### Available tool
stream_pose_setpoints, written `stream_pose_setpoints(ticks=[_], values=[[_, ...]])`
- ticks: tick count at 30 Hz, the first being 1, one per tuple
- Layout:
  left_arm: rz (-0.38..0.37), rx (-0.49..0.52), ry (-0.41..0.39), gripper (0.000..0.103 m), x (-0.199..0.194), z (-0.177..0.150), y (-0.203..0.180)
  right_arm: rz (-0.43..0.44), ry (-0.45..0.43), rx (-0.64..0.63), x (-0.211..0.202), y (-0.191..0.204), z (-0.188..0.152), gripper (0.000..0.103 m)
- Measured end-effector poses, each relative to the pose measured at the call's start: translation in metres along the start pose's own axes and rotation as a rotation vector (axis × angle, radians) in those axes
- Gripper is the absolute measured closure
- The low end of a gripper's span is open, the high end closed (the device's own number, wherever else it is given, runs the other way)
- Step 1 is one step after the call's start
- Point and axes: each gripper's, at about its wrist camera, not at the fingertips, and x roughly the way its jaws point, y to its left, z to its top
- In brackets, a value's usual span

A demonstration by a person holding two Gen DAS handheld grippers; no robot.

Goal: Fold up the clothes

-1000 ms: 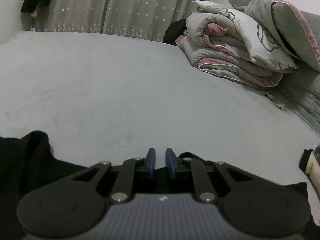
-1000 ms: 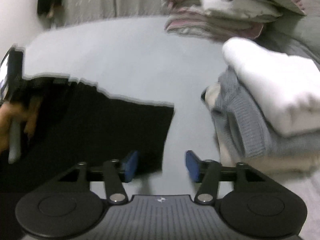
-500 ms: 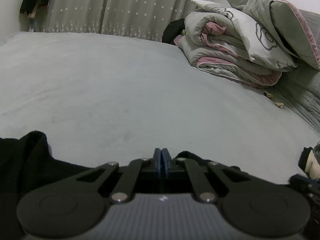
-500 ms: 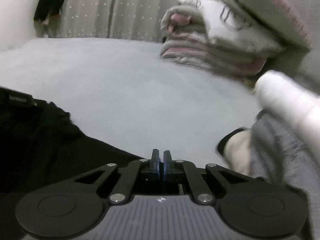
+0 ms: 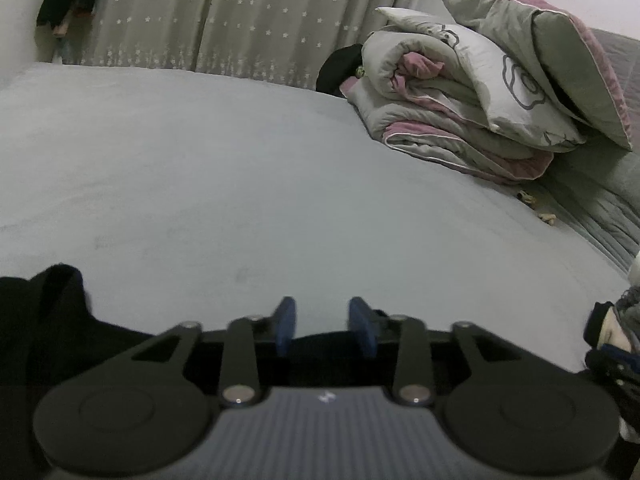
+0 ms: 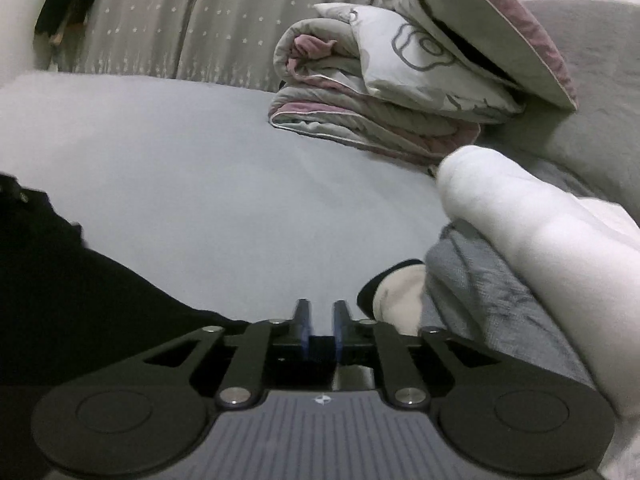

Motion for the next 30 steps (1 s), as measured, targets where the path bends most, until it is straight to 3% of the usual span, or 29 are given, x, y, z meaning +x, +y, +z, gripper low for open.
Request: stream_pose_setpoints(ticks=[1, 3, 7, 11, 15, 17, 22, 27, 30], values=[[0.002, 0.001, 0.001, 0.063, -0.003, 0.002, -0.001, 0.016, 0.004, 0.014, -0.008, -0.004, 0.002, 0.069], [-0.011, -0.007, 0.003, 0.063, -0.010, 0.006, -0.002, 0.040, 0.009, 0.059, -0.032, -0.012, 0.004, 0.064], [-0.089, -0.021, 0.042, 0.066, -0.020, 0.012, -0.006, 0.111, 0.072, 0.176, -0.066, -0.025, -0.003, 0.063], [-0.187, -0.022, 0.117, 0.086, -0.017, 0.011, -0.009, 0.106, 0.136, 0.266, -0.075, -0.035, -0.019, 0.063], [-0.295, -0.048, 0.188, 0.093, -0.011, 0.007, -0.005, 0.189, 0.170, 0.382, -0.065, -0.039, -0.035, 0.064], [-0.326, -0.060, 0.202, 0.093, -0.008, 0.004, -0.004, 0.229, 0.172, 0.389, -0.059, -0.035, -0.039, 0.095], [-0.250, -0.030, 0.166, 0.093, -0.001, -0.007, -0.008, 0.037, 0.158, 0.255, -0.067, -0.029, -0.039, 0.098], [-0.206, 0.046, 0.101, 0.086, -0.001, -0.016, -0.022, 0.063, 0.137, 0.275, -0.063, -0.032, -0.052, 0.096], [-0.229, 0.052, 0.085, 0.069, -0.002, -0.017, -0.027, 0.096, 0.092, 0.323, -0.067, -0.038, -0.060, 0.089]])
